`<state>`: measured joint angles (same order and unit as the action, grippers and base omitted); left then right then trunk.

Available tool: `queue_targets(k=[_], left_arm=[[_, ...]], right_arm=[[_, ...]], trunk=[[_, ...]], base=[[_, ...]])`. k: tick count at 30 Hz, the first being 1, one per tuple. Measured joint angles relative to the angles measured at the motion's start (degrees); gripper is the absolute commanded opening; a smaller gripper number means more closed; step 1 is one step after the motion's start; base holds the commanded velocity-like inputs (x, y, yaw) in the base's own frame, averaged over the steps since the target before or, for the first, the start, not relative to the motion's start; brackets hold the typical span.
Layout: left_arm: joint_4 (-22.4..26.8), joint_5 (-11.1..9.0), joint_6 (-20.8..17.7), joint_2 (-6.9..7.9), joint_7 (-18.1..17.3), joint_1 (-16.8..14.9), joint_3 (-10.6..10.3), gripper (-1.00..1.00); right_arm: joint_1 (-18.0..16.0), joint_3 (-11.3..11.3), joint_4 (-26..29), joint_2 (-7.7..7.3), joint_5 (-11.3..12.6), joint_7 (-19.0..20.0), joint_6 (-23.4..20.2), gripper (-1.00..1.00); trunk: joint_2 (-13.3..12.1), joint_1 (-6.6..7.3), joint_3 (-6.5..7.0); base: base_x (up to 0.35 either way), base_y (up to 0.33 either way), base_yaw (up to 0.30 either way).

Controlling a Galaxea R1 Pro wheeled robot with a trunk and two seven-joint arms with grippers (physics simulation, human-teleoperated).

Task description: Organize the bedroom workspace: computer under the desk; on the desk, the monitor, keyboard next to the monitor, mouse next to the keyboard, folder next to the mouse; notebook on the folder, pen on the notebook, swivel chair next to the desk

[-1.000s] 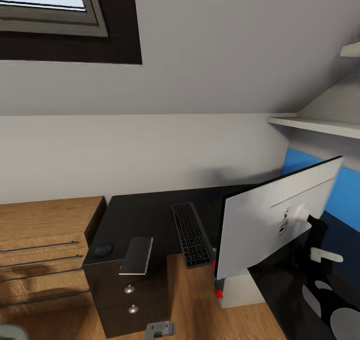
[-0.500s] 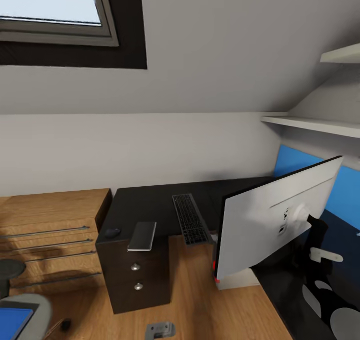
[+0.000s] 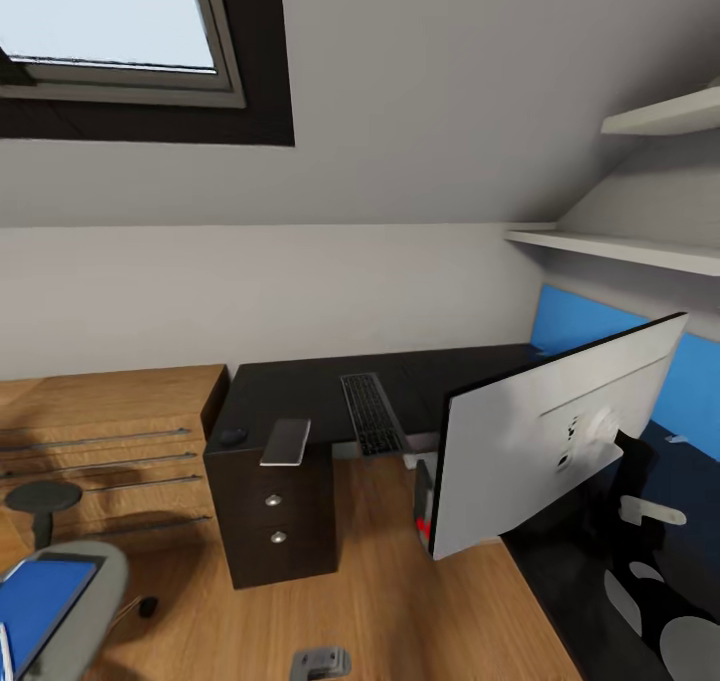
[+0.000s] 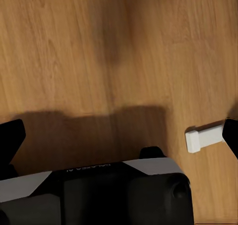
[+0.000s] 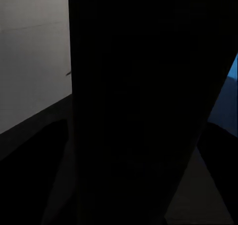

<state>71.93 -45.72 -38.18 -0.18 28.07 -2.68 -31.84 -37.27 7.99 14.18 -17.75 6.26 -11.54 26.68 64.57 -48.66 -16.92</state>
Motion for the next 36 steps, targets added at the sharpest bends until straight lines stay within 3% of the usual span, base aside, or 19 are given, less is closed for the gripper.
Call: queue_targets(k=[12,25,36], left_arm=[[0.0,0.0,0.0,0.00,0.0,0.0,0.0,1.00],[-0.1,0.0,0.0,0.00,0.0,0.0,0.0,1.00],[-0.8,0.2,0.8,0.00,0.0,0.0,0.1,1.00]], right_arm=[[0.0,0.0,0.0,0.10,0.1,-0.1,0.0,-1.00],[0.0,-0.1,0.0,0.11,-0.3,0.0,0.0,-1.00],[-0.1,-0.1,0.2,0.20,-1.4,0.1,-0.2,-1.00]], trunk=[[0.0,0.00,0.00],[0.0,0.00,0.01],[0.0,0.01,0.03]], base=[[-0.336,-0.077,0.033],[-0.335,-0.026,0.218],[-0.282,-0.203,0.155]])
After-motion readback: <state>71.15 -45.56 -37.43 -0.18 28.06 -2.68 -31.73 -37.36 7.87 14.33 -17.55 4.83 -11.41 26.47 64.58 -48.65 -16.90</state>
